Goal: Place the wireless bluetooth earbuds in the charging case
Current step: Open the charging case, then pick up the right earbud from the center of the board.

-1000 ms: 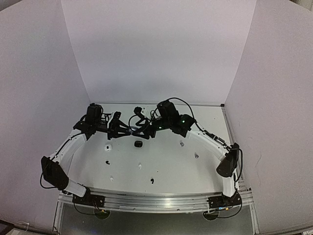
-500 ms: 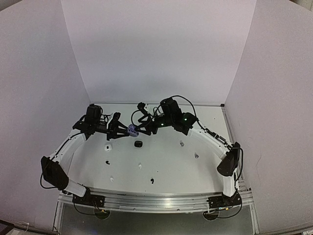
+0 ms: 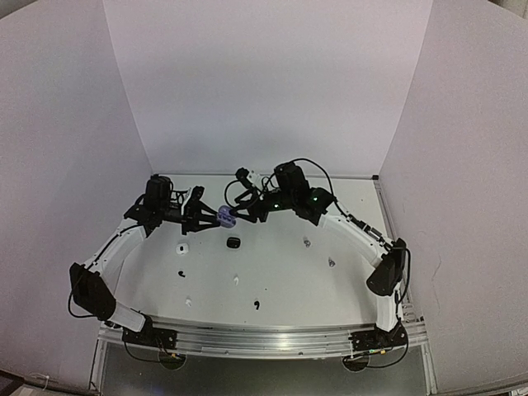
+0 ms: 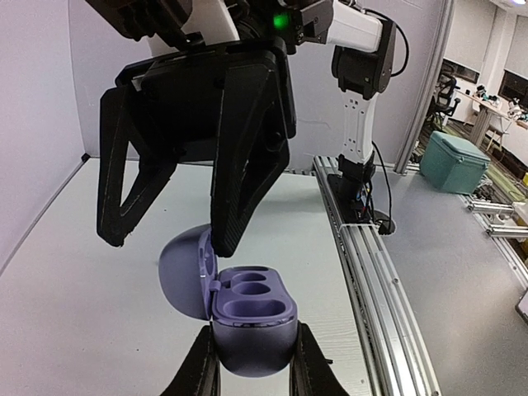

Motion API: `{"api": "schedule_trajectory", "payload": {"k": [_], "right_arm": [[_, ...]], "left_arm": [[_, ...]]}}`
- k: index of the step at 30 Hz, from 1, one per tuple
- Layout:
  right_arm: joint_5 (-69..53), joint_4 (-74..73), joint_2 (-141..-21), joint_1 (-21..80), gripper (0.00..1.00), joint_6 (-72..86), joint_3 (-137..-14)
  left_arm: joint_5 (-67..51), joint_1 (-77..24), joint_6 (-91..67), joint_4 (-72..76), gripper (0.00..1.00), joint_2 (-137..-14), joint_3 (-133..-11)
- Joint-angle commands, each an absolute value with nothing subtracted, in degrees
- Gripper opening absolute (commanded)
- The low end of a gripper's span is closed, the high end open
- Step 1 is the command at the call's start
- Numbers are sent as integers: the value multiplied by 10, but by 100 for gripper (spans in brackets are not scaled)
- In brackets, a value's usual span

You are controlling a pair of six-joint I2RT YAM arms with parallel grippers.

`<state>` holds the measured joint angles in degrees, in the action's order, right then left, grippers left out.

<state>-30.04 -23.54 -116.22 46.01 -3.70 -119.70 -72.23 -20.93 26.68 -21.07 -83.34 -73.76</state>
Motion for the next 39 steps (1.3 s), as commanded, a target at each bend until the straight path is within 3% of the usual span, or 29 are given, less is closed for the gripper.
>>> {"api": "schedule_trajectory", "payload": {"k": [1,4,8,20,26,29,32,35,39], "right_arm": [[-308,-219,-1167,447,49,-27,-1187],[-311,-219,-1170,447,50,-21,-1190],[-311,-217,-1169,443,59,-7,-1201],[-363,-215,-1174,437,64,31,-1225],[-368,-215,-1163,400,68,152,-1250],[-326,-217,-1108,345,65,253,-1181],[-219,-239,-1019,288,57,316,-1029],[-94,-342,-954,237,47,338,-918],[-4,-465,-926,205,43,347,-831]], "left_arm": [[-751,-210,159,-75,0,-805,-708],[-748,-209,146,-59,0,-804,-702],[-740,-207,111,-46,0,-801,-691],[-721,-207,14,-2,0,-796,-644],[-708,-207,5,18,0,-797,-629],[-699,-207,8,26,0,-791,-617],[-699,-207,24,35,0,-780,-604],[-694,-207,32,44,0,-773,-594],[-691,-207,75,35,0,-762,-586]]}}
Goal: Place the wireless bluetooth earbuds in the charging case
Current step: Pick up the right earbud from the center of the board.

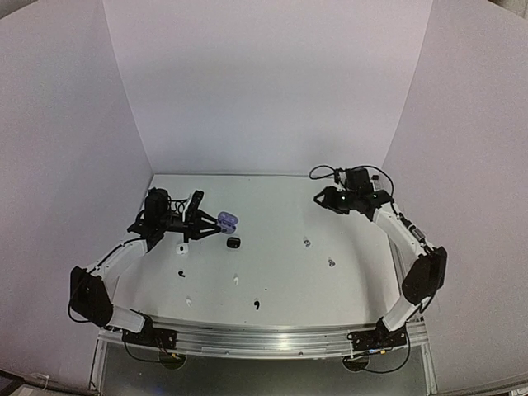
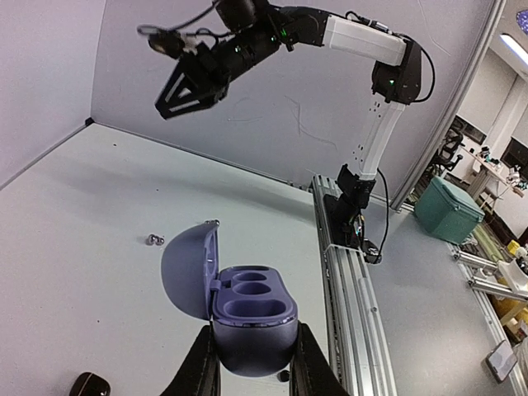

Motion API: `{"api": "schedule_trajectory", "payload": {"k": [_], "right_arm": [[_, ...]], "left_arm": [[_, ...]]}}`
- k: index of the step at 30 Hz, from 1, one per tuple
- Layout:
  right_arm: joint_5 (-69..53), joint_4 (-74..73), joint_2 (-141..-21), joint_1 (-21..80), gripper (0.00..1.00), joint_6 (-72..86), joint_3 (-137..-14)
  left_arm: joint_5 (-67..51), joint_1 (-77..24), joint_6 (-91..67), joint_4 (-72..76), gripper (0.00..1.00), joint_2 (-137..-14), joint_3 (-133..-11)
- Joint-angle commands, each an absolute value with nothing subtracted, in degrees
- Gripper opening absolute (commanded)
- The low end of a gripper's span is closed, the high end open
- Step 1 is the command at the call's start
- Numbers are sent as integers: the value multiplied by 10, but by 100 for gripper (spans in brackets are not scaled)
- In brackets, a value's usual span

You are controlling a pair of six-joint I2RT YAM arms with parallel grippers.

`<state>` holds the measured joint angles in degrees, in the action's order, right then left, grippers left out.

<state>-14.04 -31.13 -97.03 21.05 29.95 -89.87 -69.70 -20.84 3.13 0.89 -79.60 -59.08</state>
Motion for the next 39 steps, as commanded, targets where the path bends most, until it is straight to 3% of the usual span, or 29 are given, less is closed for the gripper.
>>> {"api": "schedule_trajectory", "payload": {"k": [1,8,14,39], "right_arm": [[7,-488,-928,203,43,349,-818],[5,-520,-974,177,42,354,-736],[-30,-517,-1040,175,30,330,-738],[-60,-480,-1125,162,26,304,-737]], "left_arm": [[-688,-207,77,34,0,-762,-585],[-685,-207,64,45,0,-767,-580],[-681,-207,59,43,0,-768,-584],[-676,-207,67,43,0,-768,-584]]}}
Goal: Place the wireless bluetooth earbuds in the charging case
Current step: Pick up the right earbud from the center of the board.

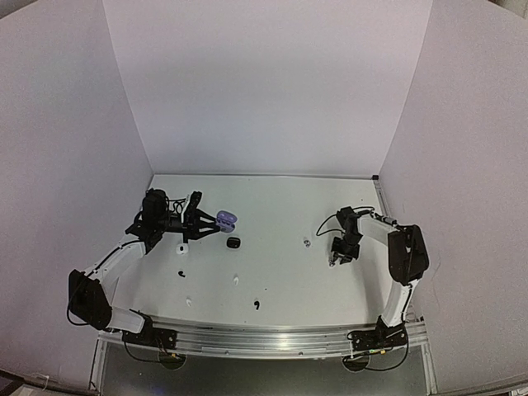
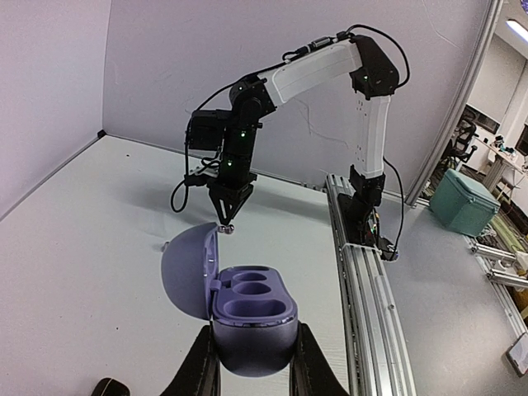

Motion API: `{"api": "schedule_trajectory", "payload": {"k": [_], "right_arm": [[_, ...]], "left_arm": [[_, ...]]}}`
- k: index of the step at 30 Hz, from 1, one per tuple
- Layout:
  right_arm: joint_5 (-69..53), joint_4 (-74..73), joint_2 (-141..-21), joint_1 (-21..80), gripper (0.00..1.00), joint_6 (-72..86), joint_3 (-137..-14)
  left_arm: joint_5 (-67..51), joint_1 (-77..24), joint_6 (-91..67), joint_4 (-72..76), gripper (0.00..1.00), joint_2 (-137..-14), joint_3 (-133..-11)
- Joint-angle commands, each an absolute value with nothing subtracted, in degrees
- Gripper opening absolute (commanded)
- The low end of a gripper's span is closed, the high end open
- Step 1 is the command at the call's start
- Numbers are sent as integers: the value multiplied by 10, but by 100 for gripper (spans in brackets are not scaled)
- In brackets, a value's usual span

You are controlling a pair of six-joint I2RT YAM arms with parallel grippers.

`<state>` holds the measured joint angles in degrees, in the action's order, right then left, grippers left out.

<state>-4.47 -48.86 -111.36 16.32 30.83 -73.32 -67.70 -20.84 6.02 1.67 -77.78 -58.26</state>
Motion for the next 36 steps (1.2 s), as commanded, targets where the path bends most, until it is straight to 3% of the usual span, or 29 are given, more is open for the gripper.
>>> {"api": "schedule_trajectory", "payload": {"k": [1,11,24,36], "right_arm": [[-62,-478,-1126,163,25,304,-737],[-54,-473,-1122,180,22,330,-730],[-11,-475,-1136,215,9,348,-733],[30,-517,-1181,226,10,312,-782]], "left_arm": [[-675,-207,67,43,0,-768,-584],[-669,-207,81,38,0,-768,-582],[-671,-207,90,30,0,-768,-581],[-669,-207,94,25,0,-768,-584]]}}
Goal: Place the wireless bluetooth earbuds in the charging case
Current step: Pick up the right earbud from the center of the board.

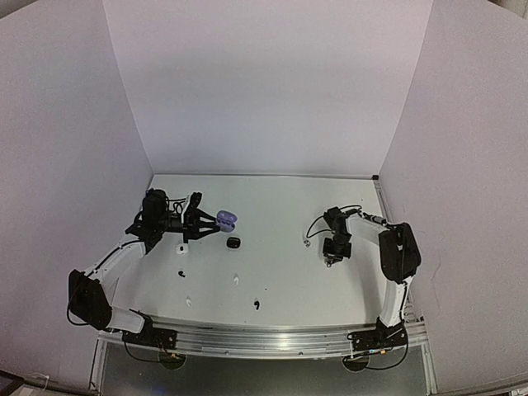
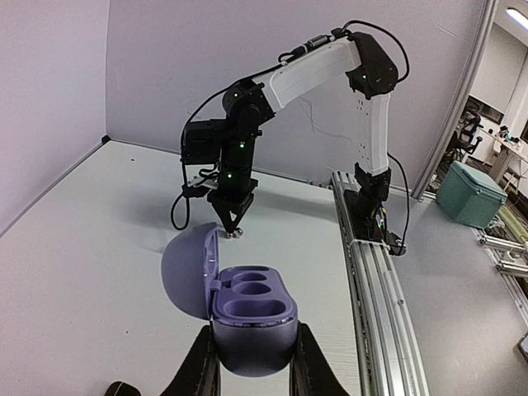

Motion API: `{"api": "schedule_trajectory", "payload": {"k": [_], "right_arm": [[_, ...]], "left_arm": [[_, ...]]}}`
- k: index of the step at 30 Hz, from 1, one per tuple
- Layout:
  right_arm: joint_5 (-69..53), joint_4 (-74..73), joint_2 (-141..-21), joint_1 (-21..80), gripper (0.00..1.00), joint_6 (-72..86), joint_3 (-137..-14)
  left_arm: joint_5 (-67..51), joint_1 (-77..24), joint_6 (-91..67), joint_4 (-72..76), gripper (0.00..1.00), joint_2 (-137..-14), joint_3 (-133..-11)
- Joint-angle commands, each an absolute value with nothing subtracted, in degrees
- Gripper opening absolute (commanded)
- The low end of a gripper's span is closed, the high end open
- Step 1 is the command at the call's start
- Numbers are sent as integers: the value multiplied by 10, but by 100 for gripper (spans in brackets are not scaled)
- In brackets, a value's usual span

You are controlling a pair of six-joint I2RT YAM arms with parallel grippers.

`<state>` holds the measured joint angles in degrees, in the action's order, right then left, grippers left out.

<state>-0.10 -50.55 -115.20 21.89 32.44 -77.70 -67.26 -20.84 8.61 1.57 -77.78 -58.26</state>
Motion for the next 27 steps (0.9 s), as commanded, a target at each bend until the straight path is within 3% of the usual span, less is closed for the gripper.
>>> {"api": "schedule_trajectory", "payload": {"k": [1,11,27], "right_arm": [[31,-517,-1181,227,10,312,-782],[39,-533,-1188,248,4,318,-777],[10,-490,-1142,248,8,342,-725]], "left_arm": [[-668,-207,94,25,0,-768,-584],[-669,-207,99,24,0,-768,-583],[-668,-207,101,23,0,-766,-582]]}}
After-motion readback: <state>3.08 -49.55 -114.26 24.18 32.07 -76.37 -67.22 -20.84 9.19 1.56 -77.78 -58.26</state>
